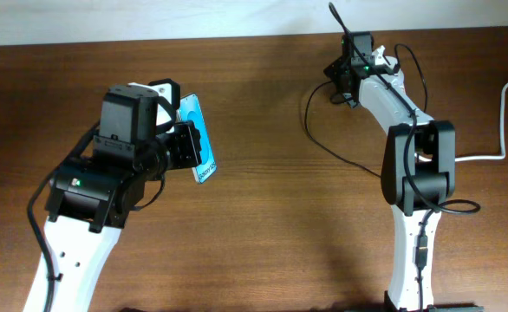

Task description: Plug charger to phone and switch on socket

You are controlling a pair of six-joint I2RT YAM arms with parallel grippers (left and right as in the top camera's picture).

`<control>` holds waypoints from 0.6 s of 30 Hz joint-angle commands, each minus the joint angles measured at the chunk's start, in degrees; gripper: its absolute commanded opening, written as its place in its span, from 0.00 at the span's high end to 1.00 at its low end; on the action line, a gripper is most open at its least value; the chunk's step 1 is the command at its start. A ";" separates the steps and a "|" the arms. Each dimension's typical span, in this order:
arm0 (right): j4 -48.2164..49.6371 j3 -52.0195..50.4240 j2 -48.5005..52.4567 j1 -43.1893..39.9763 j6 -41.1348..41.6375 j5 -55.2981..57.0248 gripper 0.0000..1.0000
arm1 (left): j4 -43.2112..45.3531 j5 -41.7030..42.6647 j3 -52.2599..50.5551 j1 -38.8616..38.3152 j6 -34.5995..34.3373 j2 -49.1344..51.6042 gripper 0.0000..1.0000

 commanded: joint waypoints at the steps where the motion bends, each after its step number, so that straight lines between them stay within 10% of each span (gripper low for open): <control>1: -0.02 0.20 1.95 -0.04 0.70 -3.17 0.22 | 0.50 -0.39 0.52 0.09 0.72 -0.46 1.00; 18: 1.75 0.22 1.95 -1.57 -4.11 -11.17 0.80 | 0.52 -0.39 0.52 0.09 0.72 -0.46 1.00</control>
